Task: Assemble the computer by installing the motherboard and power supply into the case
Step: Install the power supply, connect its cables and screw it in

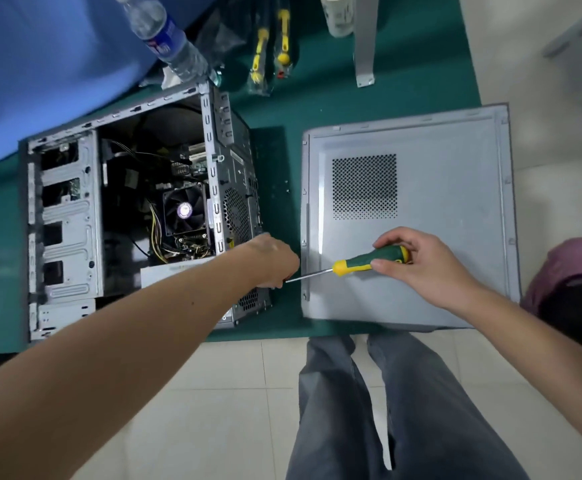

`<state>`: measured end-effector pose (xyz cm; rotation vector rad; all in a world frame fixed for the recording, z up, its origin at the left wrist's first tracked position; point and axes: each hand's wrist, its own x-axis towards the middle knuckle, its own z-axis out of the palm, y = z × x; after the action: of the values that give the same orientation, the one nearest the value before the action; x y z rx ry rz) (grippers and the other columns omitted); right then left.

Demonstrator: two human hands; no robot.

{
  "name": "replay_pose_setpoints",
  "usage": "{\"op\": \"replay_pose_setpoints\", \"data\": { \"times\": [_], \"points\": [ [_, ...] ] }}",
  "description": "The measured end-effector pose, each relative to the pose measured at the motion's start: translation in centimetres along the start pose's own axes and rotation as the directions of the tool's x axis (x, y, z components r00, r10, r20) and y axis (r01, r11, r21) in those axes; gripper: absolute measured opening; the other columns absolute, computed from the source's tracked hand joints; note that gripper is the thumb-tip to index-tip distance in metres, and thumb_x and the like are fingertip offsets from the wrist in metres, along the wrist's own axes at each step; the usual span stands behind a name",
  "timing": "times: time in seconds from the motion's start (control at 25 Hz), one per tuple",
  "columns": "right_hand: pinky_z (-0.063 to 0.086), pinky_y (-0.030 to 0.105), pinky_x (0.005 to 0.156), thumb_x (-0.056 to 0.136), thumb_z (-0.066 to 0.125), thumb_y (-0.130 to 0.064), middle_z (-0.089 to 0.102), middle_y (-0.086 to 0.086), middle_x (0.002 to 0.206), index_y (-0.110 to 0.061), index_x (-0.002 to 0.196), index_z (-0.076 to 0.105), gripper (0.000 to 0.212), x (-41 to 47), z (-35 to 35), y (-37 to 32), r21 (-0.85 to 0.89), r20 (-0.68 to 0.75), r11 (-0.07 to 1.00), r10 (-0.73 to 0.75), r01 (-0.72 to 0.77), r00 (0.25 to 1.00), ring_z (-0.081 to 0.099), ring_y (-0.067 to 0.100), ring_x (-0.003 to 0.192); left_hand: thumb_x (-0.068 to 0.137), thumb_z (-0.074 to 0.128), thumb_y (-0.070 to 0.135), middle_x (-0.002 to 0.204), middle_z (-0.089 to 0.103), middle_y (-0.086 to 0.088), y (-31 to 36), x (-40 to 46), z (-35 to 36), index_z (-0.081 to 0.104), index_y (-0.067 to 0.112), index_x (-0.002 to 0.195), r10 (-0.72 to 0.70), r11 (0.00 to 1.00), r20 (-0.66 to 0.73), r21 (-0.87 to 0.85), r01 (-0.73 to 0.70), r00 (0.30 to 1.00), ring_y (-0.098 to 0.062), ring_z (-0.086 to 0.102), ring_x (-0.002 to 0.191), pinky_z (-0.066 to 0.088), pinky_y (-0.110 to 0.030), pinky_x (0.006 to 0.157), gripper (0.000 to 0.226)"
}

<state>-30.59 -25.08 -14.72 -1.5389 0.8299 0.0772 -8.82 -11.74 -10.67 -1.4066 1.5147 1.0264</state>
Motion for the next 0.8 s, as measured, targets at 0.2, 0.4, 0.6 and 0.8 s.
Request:
{"op": "replay_pose_setpoints", "data": {
  "times": [0.2, 0.4, 0.6, 0.8],
  "points": [
    [0.051, 0.037, 0.076, 0.080, 0.081, -0.024, 0.068, -0.002, 0.089, -0.033, 0.093, 0.069, 0.019, 0.7, 0.6, 0.6, -0.007, 0.069, 0.999, 0.035, -0.035, 0.997, 0.062, 0.029, 0.085, 0.103, 0.051, 0.019, 0.090, 0.061, -0.004, 1.8, 1.4, 2.9, 0.060, 0.008, 0.112, -0.009, 1.000, 0.042, 0.009, 0.008, 0.999, -0.022, 0.059, 0.085, 0.048, -0.034, 0.082, 0.017],
    [0.049, 0.039, 0.074, 0.079, 0.081, -0.024, 0.068, 0.005, 0.089, -0.030, 0.093, 0.069, 0.020, 1.7, 0.5, 0.2, 0.010, 0.052, 0.999, 0.045, -0.045, 0.998, 0.058, 0.026, 0.076, 0.097, 0.053, 0.005, 0.101, 0.066, -0.002, 1.8, 1.5, 3.0, 0.059, 0.012, 0.115, -0.072, 0.989, -0.025, 0.127, 0.075, 0.997, -0.020, 0.063, 0.090, 0.041, -0.032, 0.074, 0.020],
    [0.045, 0.039, 0.075, 0.080, 0.081, -0.017, 0.070, 0.011, 0.093, -0.026, 0.094, 0.069, 0.020, 2.6, 0.2, -0.6, 0.084, 0.012, 0.996, 0.040, -0.041, 0.999, 0.054, 0.023, 0.075, 0.096, 0.056, 0.008, 0.083, 0.061, -0.002, -0.9, 0.8, 0.9, 0.062, 0.007, 0.110, -0.108, 0.969, -0.083, 0.216, 0.124, 0.991, -0.013, 0.055, 0.070, 0.046, -0.030, 0.076, 0.015],
    [0.047, 0.027, 0.070, 0.082, 0.078, -0.013, 0.067, 0.002, 0.090, -0.025, 0.097, 0.068, 0.021, 3.7, 0.5, -1.6, 0.130, -0.007, 0.991, 0.023, -0.022, 1.000, 0.055, 0.014, 0.074, 0.094, 0.064, 0.017, 0.075, 0.060, 0.000, -4.4, 1.4, -2.1, 0.063, 0.005, 0.096, -0.135, 0.978, -0.070, 0.148, 0.144, 0.988, -0.012, 0.056, 0.063, 0.045, -0.024, 0.058, 0.012]
  ]
}}
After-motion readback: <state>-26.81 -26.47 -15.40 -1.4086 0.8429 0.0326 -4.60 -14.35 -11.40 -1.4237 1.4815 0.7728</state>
